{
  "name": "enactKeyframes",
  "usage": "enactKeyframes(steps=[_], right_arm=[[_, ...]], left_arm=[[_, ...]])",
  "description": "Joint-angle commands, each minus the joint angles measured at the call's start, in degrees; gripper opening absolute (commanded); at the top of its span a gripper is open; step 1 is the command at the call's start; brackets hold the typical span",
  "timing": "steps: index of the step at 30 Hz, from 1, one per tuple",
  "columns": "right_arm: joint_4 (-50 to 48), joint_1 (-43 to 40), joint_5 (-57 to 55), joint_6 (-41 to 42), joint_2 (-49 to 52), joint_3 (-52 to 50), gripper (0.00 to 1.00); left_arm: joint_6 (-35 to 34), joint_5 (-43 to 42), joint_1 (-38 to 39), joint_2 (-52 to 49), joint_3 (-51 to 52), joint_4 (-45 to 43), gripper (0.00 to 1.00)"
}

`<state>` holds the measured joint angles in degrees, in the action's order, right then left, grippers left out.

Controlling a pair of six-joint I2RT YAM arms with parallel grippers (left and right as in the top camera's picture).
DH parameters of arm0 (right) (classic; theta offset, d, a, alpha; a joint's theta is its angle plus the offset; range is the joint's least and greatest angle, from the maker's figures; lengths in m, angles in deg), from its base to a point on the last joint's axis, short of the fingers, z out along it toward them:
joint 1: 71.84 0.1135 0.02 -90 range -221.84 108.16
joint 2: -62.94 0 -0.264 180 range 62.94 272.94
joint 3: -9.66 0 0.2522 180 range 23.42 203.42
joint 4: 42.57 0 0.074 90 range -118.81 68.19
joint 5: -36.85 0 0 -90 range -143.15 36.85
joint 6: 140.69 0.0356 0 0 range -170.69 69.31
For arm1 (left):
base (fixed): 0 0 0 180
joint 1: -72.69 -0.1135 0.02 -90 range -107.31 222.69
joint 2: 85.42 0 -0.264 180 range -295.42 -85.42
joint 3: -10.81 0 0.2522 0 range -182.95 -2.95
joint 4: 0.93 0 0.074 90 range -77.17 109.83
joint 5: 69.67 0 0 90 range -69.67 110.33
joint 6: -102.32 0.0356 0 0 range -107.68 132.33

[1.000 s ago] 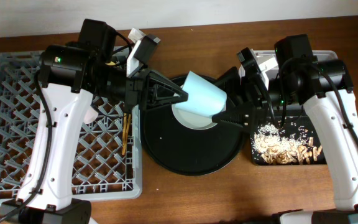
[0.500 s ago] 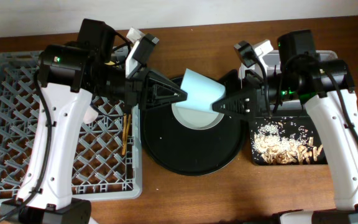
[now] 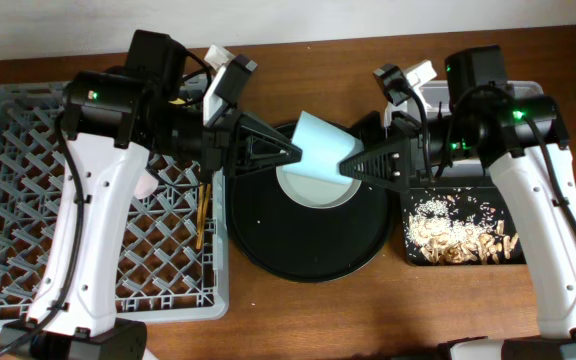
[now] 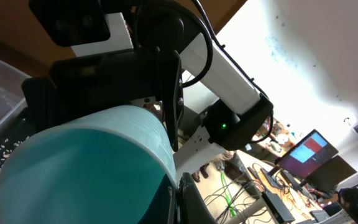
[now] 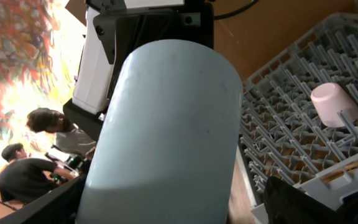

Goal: Sort waste into correct bins and load items into the dishwasher rack
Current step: 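Grasp the light-blue cup with the right gripper from the left gripper, then carry the light-blue cup with the right gripper away from the left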

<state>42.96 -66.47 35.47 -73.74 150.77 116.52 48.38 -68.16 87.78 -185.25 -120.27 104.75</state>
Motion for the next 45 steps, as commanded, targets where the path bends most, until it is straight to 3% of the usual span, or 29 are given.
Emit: enactKeyframes(steps=[1, 7, 28, 37, 41, 44, 45], right_arm=[[-0.26, 1.22, 0.26, 0.0, 0.42, -0.31, 0.87], [-2.21, 2.51, 0.26, 0.02, 0.42, -0.31, 0.7], [-2.19, 2.93, -0.94, -0.02, 0.42, -0.31, 0.6], [-2.19, 2.93, -5.35, 0.04, 0.42, -0.31, 0.53], [-4.63, 2.95, -16.55, 10.29, 0.42, -0.31, 0.49], [-9.94, 4.5, -35.41, 28.41, -0.04, 0.13, 0.45], [-10.38, 5.46, -40.22, 30.91, -0.35, 1.07, 0.45]], left_arm=[[1.33, -1.68, 0.68, 0.22, 0.0, -0.09, 0.0], [1.33, -1.55, 1.2, 0.22, 0.0, -0.09, 0.0], [1.55, 3.74, 1.42, 0.22, 0.0, -0.11, 0.01], [0.81, 4.5, -1.29, 0.22, 0.0, -0.13, 0.24], [0.13, 4.52, -9.73, 0.22, 0.0, -0.07, 0.33], [-0.9, 4.5, -15.56, 0.22, 0.0, 0.55, 0.36], [-0.9, 4.57, -17.29, 0.22, 0.0, 1.14, 0.36]])
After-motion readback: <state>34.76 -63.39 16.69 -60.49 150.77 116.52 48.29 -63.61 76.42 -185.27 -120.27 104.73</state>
